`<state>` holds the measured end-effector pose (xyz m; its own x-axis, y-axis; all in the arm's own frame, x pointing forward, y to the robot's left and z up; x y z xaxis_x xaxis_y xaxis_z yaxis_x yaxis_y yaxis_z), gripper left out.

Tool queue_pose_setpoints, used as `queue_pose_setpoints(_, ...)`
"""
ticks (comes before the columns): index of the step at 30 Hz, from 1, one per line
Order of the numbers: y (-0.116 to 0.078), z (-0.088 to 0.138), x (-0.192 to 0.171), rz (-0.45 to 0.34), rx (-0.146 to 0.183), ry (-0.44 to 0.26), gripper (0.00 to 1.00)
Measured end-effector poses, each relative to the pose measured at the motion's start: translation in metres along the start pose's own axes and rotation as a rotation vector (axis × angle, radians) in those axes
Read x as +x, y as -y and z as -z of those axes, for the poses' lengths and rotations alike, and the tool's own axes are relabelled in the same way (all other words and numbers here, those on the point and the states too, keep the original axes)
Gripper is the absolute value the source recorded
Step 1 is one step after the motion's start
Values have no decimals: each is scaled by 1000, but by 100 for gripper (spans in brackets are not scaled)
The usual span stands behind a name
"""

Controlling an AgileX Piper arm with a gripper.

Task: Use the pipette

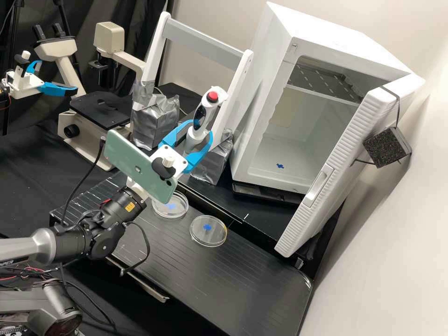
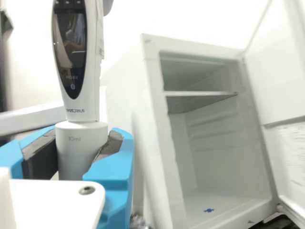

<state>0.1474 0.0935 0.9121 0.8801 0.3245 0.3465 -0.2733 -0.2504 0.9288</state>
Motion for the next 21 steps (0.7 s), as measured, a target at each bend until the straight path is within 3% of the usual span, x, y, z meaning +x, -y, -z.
queue_pose_setpoints(3, -1, -4, -3, 7, -36, 12, 0)
queue_pose_setpoints(7, -4, -4, -3, -8, -48, 8, 0)
queue_pose_setpoints(21, -2, 0, -4, 1, -28, -20, 0)
